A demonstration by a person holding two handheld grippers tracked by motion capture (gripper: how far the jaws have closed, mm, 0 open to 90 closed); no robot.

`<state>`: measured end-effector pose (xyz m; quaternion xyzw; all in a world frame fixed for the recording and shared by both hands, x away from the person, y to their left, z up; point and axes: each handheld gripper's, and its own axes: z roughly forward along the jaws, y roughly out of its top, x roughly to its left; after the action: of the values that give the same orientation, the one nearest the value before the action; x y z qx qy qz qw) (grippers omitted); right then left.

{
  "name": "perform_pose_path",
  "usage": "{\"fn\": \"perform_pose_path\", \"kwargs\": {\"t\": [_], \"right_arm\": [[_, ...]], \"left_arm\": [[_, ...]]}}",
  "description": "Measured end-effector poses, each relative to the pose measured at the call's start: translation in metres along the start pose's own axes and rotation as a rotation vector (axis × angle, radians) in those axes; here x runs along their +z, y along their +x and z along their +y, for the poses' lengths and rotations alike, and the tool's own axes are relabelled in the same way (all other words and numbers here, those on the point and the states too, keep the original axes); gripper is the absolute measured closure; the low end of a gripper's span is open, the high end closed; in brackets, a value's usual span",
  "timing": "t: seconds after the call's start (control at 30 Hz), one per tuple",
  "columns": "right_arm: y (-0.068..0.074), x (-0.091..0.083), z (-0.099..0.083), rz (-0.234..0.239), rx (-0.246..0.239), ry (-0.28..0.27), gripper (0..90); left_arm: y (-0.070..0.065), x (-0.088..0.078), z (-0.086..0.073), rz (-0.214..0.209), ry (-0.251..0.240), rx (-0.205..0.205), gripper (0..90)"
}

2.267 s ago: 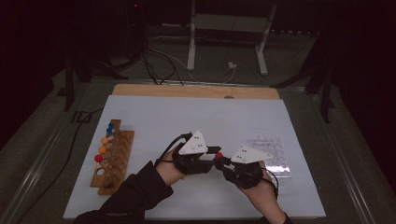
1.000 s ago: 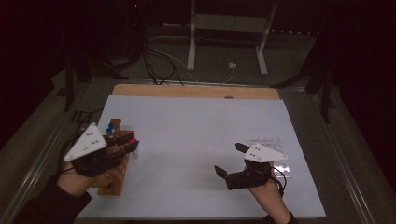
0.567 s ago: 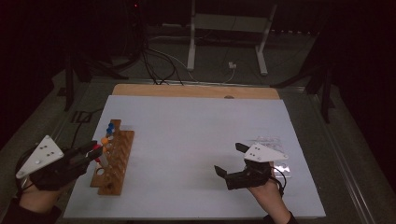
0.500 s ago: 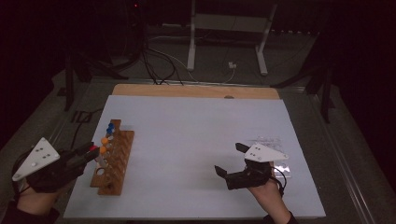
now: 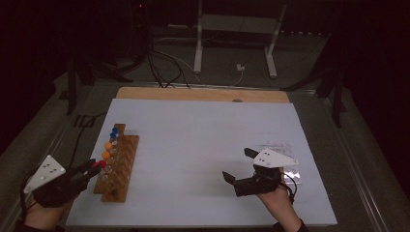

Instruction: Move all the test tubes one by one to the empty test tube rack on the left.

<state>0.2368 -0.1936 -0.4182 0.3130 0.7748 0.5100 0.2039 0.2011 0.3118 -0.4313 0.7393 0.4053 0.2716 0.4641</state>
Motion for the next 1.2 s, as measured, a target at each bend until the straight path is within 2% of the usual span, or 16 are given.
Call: {"fn": "perform_pose_path", "kwargs": {"t": [0.2,0.33,0.43,0.53,0.63,0.7,0.77,0.87,0.9,0.97,1.0,1.1,1.2], "right_arm": [[-0.001,-0.001,0.000,0.001,0.007,-0.002,0.0],[-0.002,-0.001,0.001,-0.001,0.006,-0.002,0.0],[-0.002,-0.002,0.001,-0.003,0.005,-0.002,0.0],[-0.003,-0.002,0.001,-0.003,0.006,-0.005,0.0],[-0.003,-0.003,0.001,-0.003,0.007,-0.007,0.0],[-0.003,-0.004,0.001,-0.004,0.005,-0.009,0.0],[-0.003,-0.004,0.001,-0.004,0.005,-0.011,0.0],[-0.003,-0.005,0.001,-0.005,0.006,-0.014,0.0],[-0.003,-0.005,0.001,-0.003,0.008,-0.016,0.0],[-0.004,-0.005,0.001,-0.004,0.008,-0.015,0.0],[-0.004,-0.005,0.001,-0.004,0.010,-0.016,0.0],[-0.005,-0.005,0.000,-0.004,0.010,-0.014,0.0],[-0.005,-0.006,0.000,-0.006,0.009,-0.016,0.0]], "left_arm": [[0.000,0.005,-0.010,0.004,0.031,-0.028,71.8],[-0.001,0.007,-0.014,0.009,0.055,-0.023,71.7],[-0.001,0.006,-0.014,0.015,0.059,-0.036,71.6],[-0.003,0.001,-0.010,0.000,0.050,-0.022,69.9],[-0.006,-0.005,0.000,-0.004,0.018,-0.023,47.4],[-0.007,-0.009,0.008,-0.050,-0.010,-0.029,36.5],[-0.013,-0.008,0.016,-0.079,-0.016,-0.012,27.0],[-0.027,-0.001,0.025,-0.150,-0.013,0.015,18.2],[-0.031,0.002,0.027,-0.183,-0.009,0.027,16.4],[-0.042,0.010,0.031,-0.211,-0.001,0.045,13.1],[-0.048,0.014,0.032,-0.238,0.001,0.056,12.2],[-0.064,0.029,0.035,-0.281,0.005,0.086,9.6],[-0.078,0.045,0.035,-0.323,0.009,0.097,8.0]]}}
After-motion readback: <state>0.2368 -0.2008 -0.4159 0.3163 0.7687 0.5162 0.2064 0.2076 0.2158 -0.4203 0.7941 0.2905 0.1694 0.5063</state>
